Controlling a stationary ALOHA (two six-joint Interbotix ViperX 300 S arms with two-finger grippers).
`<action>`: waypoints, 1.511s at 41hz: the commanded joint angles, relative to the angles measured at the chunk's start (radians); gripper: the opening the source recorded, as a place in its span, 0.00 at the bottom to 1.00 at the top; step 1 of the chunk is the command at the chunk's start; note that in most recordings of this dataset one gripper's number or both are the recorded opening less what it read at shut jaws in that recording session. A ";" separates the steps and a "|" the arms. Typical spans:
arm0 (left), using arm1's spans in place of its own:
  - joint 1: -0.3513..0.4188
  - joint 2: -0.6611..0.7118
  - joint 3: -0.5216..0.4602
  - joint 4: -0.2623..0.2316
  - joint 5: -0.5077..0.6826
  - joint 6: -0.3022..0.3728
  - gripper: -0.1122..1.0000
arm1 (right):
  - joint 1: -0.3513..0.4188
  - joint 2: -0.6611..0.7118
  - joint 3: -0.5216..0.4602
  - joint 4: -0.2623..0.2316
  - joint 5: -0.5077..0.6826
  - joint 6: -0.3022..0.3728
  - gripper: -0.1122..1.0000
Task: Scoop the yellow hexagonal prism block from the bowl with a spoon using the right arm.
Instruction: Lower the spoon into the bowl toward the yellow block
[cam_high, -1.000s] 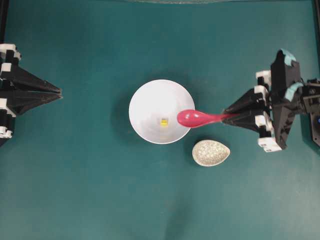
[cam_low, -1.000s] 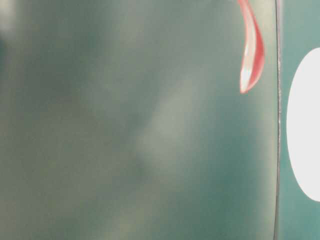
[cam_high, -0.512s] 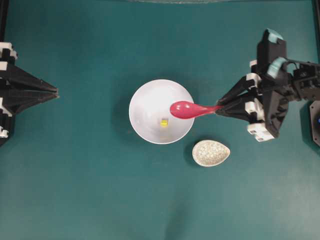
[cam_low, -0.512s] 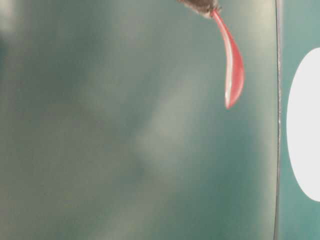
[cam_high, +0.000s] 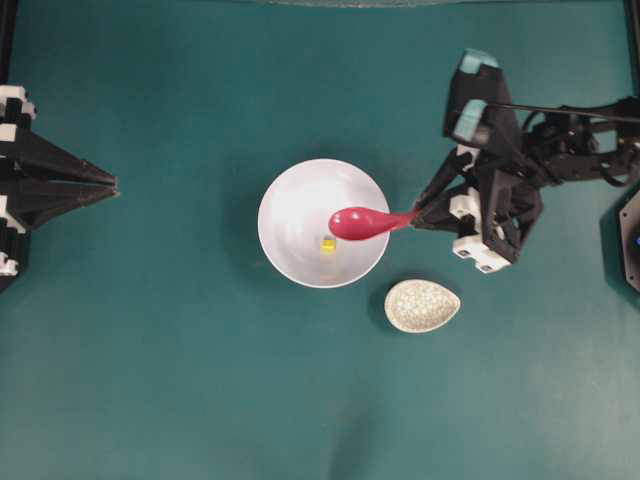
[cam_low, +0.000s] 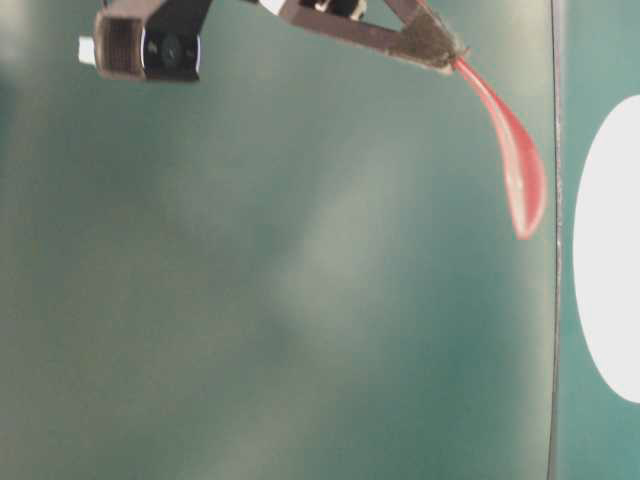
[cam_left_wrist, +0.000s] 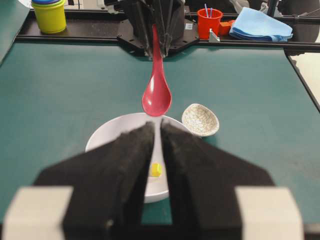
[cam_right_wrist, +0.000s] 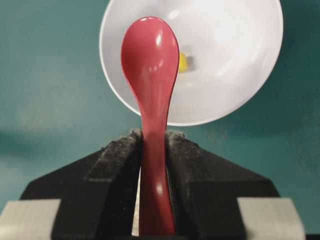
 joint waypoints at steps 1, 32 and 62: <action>0.000 0.009 -0.026 0.003 -0.006 0.002 0.23 | -0.011 0.012 -0.054 -0.014 0.040 0.000 0.32; 0.000 0.011 -0.026 0.003 -0.006 0.003 0.23 | -0.049 0.261 -0.337 -0.167 0.448 0.129 0.32; 0.000 0.011 -0.025 0.003 -0.005 0.014 0.23 | -0.038 0.328 -0.382 -0.196 0.488 0.156 0.32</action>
